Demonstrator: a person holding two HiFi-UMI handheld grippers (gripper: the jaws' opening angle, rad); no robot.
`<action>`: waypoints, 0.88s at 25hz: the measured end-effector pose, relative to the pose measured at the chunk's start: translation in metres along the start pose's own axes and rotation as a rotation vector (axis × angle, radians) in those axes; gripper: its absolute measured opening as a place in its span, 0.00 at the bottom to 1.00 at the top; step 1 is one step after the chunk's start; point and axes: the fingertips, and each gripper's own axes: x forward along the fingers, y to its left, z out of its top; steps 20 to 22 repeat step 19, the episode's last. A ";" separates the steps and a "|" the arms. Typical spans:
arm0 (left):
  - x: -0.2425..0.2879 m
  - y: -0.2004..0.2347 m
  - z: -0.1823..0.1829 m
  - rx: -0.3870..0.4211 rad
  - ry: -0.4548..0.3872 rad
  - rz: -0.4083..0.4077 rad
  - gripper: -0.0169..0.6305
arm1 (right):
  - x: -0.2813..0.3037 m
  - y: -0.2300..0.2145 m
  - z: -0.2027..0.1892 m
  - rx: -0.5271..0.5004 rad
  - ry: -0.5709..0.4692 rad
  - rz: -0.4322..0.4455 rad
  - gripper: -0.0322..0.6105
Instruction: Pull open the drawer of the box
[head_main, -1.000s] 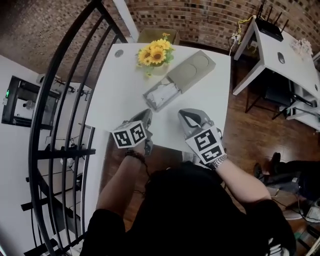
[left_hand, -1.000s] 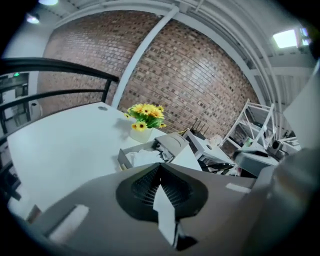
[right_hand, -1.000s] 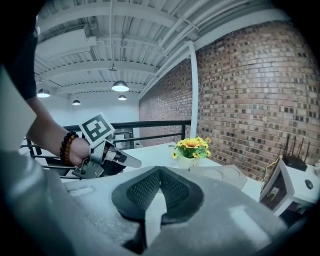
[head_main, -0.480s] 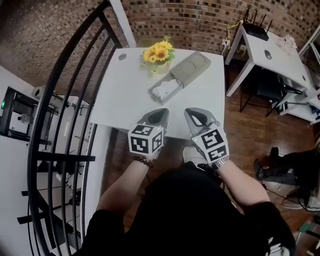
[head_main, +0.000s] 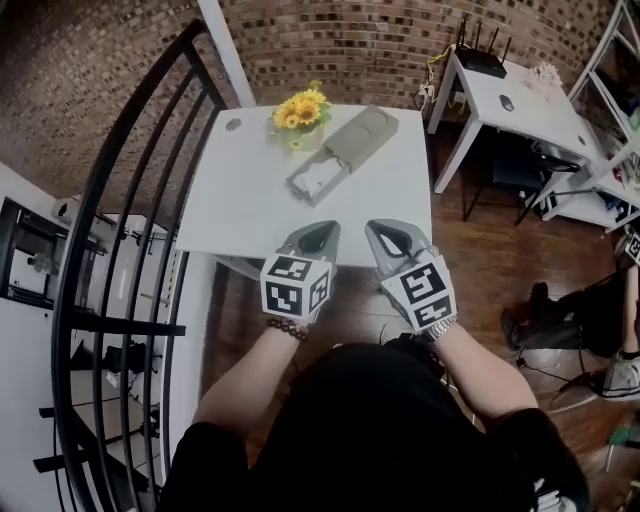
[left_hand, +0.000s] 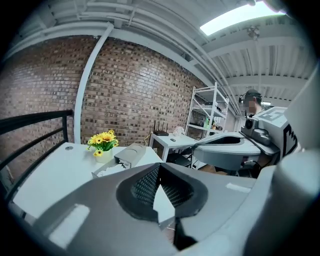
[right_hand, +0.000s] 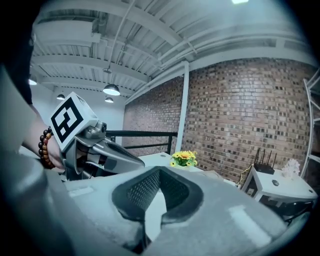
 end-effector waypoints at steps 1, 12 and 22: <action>-0.001 -0.002 0.001 0.003 -0.003 0.003 0.05 | -0.003 0.001 0.000 -0.002 -0.002 0.001 0.04; 0.006 -0.029 0.014 0.016 -0.016 0.049 0.05 | -0.022 -0.008 0.006 -0.026 -0.028 0.060 0.04; 0.011 -0.047 0.007 0.016 -0.012 0.071 0.05 | -0.037 -0.014 -0.004 -0.026 -0.029 0.078 0.04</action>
